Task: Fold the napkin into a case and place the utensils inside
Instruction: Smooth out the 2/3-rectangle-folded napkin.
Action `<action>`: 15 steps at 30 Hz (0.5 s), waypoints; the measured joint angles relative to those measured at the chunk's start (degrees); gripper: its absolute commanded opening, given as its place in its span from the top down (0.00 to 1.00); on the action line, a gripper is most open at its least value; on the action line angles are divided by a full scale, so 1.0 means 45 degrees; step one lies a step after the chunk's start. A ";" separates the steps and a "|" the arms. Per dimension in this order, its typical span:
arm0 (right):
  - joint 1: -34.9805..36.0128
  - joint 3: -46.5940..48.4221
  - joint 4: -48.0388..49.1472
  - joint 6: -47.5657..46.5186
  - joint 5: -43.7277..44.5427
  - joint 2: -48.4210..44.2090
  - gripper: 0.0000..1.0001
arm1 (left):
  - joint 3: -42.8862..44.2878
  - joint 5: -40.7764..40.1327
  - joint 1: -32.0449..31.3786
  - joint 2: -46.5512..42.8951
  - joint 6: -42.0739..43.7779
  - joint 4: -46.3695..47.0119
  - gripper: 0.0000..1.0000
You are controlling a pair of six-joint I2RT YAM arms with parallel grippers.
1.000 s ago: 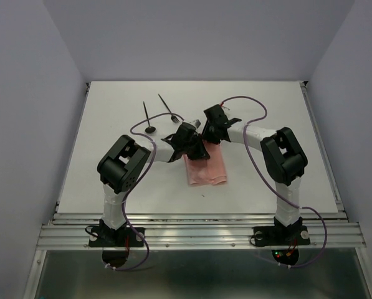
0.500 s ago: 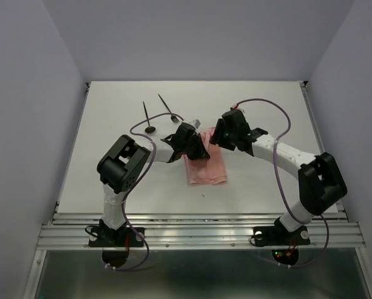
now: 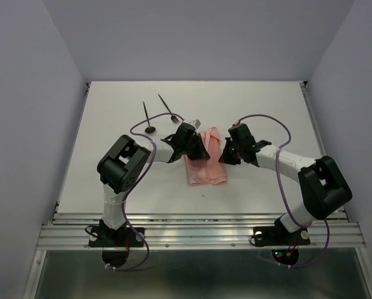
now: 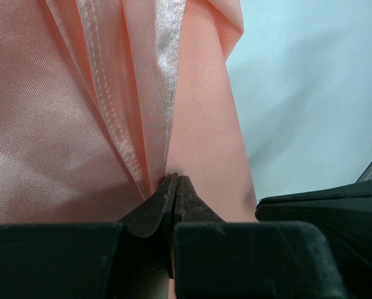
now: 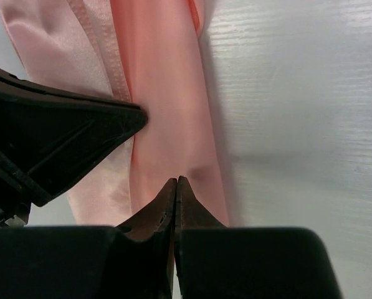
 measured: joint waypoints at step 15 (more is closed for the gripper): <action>-0.0053 -0.0826 0.1933 0.0102 -0.0981 0.1302 0.99 | 0.0622 -0.0646 -0.0005 -0.0243 0.0563 -0.1564 0.65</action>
